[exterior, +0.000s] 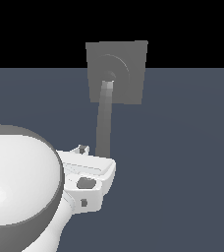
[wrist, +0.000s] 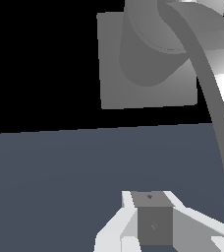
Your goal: Turn on the faucet by rotating a designated handle.
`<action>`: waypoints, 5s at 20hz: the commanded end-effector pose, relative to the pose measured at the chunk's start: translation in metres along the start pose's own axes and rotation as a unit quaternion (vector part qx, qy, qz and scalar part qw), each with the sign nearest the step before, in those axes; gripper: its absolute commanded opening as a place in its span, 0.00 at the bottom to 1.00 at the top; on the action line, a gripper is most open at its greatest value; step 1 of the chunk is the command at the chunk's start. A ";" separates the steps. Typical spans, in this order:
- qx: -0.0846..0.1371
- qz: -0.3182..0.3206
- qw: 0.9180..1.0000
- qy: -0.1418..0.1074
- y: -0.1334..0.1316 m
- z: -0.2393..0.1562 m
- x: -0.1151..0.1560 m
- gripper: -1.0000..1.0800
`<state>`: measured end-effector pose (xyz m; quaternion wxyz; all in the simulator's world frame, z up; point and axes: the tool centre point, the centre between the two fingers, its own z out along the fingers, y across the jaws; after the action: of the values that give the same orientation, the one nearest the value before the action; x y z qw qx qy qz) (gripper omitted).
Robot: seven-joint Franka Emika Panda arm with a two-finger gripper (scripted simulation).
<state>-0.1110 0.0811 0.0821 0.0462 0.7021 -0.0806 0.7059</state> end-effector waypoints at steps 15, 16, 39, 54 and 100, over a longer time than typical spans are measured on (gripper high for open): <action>0.000 -0.001 1.000 0.000 0.053 0.000 0.004 0.00; 0.000 -0.001 1.000 0.000 0.057 0.000 0.004 0.00; 0.006 0.004 1.000 -0.014 0.119 -0.006 0.001 0.00; 0.003 0.002 1.000 -0.009 0.161 -0.003 0.041 0.00; 0.001 0.009 1.000 -0.009 0.222 -0.003 0.156 0.00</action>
<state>-0.1580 -0.1436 0.2153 0.0387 0.7146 -0.0896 0.6927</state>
